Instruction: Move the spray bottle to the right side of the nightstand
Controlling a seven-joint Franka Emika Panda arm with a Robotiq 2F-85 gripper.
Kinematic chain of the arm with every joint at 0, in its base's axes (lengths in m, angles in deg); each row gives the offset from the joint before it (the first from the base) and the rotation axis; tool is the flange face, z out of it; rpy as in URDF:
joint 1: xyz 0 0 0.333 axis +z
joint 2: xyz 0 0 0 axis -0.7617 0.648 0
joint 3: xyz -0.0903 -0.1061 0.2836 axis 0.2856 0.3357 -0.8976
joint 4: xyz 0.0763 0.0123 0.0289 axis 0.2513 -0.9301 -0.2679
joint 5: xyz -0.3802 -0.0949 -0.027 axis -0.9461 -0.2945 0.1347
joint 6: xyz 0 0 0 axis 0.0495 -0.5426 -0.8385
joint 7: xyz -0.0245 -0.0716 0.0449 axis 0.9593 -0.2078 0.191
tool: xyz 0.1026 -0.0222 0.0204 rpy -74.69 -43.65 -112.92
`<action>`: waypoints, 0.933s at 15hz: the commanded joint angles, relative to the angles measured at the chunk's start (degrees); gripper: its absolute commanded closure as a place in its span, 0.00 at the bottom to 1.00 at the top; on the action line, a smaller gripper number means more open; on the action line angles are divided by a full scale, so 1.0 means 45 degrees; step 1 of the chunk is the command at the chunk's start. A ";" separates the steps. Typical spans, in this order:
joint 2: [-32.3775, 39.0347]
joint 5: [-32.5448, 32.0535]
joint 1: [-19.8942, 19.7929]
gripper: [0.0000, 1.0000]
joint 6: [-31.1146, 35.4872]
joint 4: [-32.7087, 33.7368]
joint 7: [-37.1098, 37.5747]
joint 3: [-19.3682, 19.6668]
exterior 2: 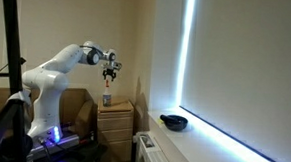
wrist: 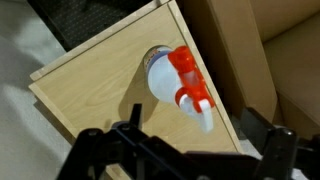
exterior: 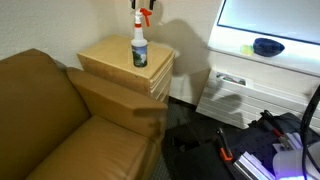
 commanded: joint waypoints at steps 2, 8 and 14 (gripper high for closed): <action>0.0273 -0.0022 -0.0172 0.00 0.1064 0.0107 -0.1687 -0.0157; 0.0234 0.0518 -0.0121 0.00 0.0317 -0.0018 -0.1339 -0.0061; 0.0299 0.0418 -0.0052 0.00 0.0171 0.0033 -0.1292 0.0020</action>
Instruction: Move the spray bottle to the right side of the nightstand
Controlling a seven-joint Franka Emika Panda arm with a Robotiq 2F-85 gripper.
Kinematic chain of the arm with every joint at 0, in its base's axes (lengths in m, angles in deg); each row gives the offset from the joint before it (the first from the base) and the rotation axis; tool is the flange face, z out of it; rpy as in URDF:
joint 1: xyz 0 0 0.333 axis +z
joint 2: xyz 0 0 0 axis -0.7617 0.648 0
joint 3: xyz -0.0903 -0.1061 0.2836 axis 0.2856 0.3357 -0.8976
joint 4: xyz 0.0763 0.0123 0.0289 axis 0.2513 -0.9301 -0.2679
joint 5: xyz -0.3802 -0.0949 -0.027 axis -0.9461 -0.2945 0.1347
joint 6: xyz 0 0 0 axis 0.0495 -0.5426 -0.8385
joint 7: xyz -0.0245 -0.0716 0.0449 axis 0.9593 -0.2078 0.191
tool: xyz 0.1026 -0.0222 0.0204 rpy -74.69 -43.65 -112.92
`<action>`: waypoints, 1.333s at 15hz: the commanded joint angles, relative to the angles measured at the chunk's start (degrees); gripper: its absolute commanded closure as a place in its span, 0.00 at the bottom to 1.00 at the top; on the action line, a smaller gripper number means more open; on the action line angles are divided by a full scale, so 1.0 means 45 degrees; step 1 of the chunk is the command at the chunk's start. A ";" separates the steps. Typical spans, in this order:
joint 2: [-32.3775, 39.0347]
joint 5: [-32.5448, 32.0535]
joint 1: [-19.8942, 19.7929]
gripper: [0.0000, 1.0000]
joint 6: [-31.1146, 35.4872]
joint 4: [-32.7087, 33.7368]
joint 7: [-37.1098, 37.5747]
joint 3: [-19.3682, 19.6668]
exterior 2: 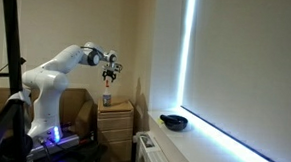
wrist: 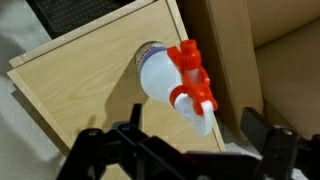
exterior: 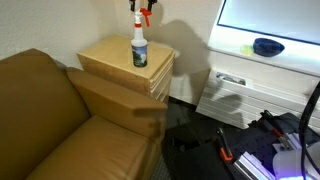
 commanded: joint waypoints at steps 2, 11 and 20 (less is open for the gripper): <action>0.0103 -0.0030 0.0014 0.00 -0.0117 0.0045 -0.0066 -0.0003; 0.0119 -0.0023 0.0030 0.00 -0.0481 -0.0013 0.0028 0.0014; -0.0083 0.0158 -0.0037 0.75 0.0057 -0.0102 -0.0365 -0.0293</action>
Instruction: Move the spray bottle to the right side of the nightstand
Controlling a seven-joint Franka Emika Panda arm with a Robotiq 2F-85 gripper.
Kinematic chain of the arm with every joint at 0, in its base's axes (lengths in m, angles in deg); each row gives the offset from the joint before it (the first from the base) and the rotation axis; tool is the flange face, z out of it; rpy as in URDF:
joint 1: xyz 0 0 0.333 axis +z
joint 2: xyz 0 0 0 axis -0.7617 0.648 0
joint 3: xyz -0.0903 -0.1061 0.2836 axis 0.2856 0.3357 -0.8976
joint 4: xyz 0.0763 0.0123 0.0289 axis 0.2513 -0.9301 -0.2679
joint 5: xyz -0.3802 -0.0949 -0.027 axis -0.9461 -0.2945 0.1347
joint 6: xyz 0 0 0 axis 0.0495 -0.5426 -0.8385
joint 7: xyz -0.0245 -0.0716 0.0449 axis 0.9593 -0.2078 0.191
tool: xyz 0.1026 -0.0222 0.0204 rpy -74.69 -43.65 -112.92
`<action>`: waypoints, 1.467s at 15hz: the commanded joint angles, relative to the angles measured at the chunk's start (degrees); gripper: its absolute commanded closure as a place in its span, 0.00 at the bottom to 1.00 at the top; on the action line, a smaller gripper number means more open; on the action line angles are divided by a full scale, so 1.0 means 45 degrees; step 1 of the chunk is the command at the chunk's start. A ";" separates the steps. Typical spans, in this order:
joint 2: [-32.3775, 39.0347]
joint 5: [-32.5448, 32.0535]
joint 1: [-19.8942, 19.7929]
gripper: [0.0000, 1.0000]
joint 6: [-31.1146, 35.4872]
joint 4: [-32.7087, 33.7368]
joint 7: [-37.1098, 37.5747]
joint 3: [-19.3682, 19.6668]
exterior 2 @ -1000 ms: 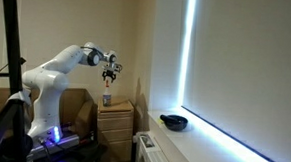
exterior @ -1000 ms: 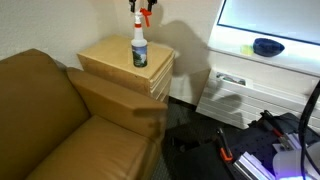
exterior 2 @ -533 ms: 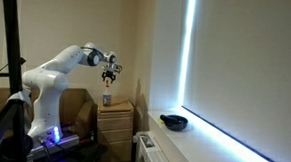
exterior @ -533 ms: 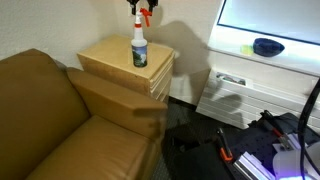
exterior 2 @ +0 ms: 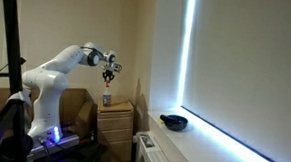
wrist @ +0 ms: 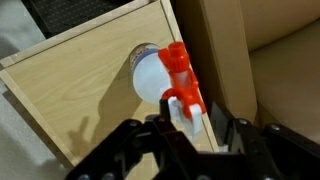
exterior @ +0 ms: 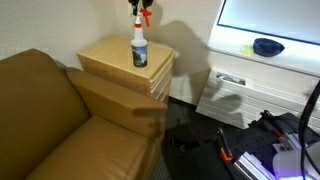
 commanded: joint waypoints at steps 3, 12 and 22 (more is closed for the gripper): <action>-0.0110 0.0091 -0.0071 0.98 0.0085 -0.0111 -0.0123 -0.0096; -0.0309 0.0448 -0.0460 0.96 0.2264 -0.0217 0.1138 0.0016; -0.0380 0.0236 -0.0731 0.96 0.3542 0.0961 0.3962 0.0287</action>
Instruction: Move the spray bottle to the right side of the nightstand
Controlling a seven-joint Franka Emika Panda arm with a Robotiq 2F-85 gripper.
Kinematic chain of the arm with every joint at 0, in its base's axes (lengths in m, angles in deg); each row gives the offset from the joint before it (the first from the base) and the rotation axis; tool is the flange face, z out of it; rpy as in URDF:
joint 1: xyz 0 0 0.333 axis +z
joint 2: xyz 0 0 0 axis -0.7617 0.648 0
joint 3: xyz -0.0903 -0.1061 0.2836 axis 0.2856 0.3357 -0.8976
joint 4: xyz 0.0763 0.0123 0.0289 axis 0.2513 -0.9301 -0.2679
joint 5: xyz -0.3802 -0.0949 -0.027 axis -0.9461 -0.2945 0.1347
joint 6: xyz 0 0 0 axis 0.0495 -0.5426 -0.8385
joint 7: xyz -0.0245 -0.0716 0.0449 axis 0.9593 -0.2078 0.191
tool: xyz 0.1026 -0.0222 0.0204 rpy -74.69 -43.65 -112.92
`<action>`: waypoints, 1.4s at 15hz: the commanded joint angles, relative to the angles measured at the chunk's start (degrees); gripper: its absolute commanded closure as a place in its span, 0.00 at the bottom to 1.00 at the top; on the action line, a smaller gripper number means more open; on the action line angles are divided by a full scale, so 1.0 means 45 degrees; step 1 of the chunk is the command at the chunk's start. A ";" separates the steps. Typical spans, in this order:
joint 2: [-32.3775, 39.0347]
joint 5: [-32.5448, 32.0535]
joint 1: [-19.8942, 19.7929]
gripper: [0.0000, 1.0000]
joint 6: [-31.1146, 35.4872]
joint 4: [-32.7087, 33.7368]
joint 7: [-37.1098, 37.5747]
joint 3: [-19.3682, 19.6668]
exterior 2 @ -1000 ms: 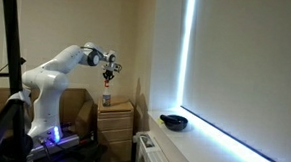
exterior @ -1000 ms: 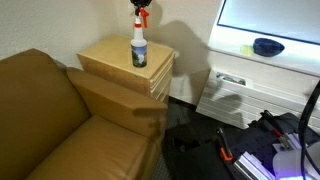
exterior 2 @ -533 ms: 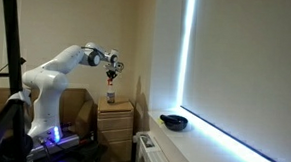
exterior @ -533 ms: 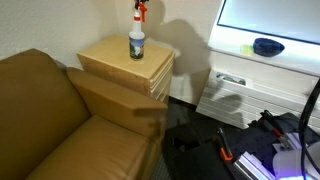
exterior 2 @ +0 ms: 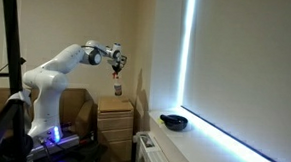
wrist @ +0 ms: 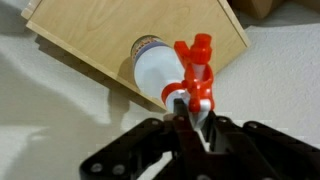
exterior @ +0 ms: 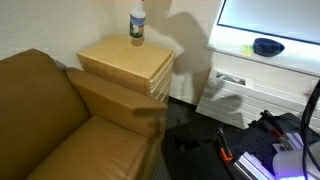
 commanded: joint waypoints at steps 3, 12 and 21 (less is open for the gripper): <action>-0.0164 -0.0016 0.0033 0.82 -0.0139 -0.0010 0.0080 0.0004; 0.0360 -0.0097 -0.0612 0.96 -0.0077 0.1020 0.1480 0.1129; 0.0807 0.0261 -0.1520 0.96 -0.1621 0.0941 0.3339 0.1135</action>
